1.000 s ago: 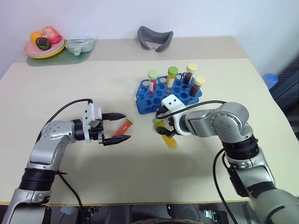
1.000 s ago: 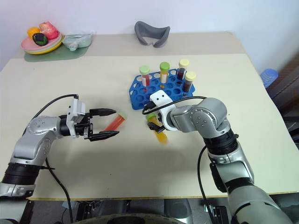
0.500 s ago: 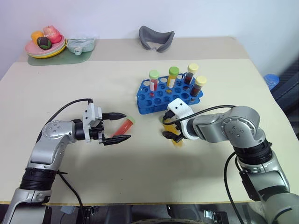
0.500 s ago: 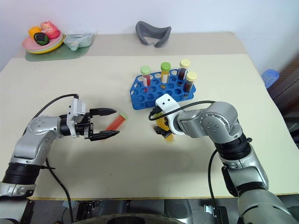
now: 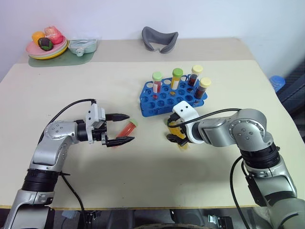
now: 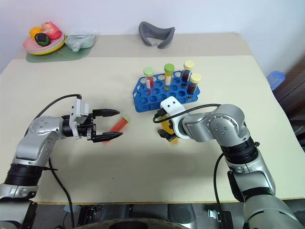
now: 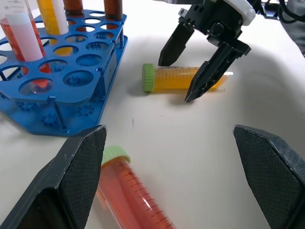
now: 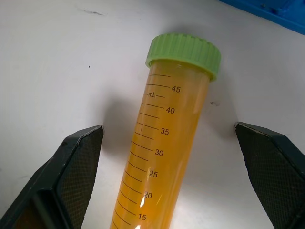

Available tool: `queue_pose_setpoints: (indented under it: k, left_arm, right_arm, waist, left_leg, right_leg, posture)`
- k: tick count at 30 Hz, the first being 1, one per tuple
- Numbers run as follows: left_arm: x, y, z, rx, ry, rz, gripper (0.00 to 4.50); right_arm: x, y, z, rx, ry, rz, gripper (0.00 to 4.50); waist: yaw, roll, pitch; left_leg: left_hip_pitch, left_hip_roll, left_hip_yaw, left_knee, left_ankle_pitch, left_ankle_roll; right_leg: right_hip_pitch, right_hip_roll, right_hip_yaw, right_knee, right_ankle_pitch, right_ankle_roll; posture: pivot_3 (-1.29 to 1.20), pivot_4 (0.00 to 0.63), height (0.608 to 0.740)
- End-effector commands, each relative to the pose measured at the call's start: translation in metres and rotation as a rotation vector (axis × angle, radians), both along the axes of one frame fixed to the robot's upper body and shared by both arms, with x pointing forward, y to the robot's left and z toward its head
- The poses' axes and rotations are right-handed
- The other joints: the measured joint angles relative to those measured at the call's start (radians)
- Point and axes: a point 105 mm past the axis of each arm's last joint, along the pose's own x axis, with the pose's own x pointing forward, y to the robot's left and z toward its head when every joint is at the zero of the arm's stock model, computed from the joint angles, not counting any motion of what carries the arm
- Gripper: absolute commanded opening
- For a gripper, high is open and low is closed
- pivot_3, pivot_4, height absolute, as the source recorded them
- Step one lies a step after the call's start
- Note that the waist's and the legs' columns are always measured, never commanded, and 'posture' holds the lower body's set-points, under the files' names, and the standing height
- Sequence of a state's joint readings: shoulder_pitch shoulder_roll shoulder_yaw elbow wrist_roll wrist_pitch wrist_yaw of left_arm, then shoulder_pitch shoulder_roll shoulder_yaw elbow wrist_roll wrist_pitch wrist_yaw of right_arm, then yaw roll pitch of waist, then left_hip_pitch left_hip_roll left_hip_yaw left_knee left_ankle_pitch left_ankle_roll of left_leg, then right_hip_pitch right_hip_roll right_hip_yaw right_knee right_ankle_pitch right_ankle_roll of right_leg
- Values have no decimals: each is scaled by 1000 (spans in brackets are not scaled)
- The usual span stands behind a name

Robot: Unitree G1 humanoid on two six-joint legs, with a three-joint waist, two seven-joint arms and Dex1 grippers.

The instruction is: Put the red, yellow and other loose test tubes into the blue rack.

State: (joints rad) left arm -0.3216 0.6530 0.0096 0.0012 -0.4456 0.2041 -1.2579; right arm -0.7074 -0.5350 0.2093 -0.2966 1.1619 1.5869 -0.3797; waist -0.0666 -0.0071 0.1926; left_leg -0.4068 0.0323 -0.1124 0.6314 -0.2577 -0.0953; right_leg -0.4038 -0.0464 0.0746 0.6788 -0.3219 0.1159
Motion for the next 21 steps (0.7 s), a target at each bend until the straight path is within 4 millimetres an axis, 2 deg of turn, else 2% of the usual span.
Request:
queue_pose_setpoints:
  k: [1,4,9,10,17,21]
  left_arm:
    - [1,-2,6,-1,-36,-12,4377]
    - [0,-2,6,-2,-34,-11,4377]
    - [-1,-2,6,-2,-32,-9,4377]
    - [-1,-1,6,-2,-32,-7,4377]
    - [0,-1,7,-5,-34,-3,4377]
    - [0,-3,7,-10,-36,-4,4377]
  right_arm:
    - [-4,-4,-13,-24,62,-13,4473]
    - [-1,-1,-13,-20,65,-18,3607]
    - [2,2,-14,-17,74,-17,1133]
    - [2,3,-14,-16,75,-17,830]
    - [3,6,-9,-6,64,4,830]
    - [2,9,4,37,13,28,830]
  waist:
    - [-1,0,0]
    - [-2,0,0]
    - [-5,0,0]
    - [-6,0,0]
    - [-7,0,0]
    - [-6,0,0]
  left_leg:
    - [0,0,0,0,0,0]
    - [0,0,0,0,0,0]
    - [1,0,0,0,0,0]
    - [1,1,0,-1,0,0]
    - [2,1,0,0,0,0]
    - [2,1,0,0,0,0]
  right_leg:
    - [0,0,0,0,0,0]
    - [0,0,0,0,0,0]
    - [0,1,0,0,0,0]
    - [0,1,0,0,0,0]
    - [0,1,0,1,0,0]
    - [0,1,0,1,0,0]
  posture:
    - [0,150,740]
    - [0,150,740]
    - [0,150,740]
    - [0,150,740]
    - [0,150,740]
    - [0,150,740]
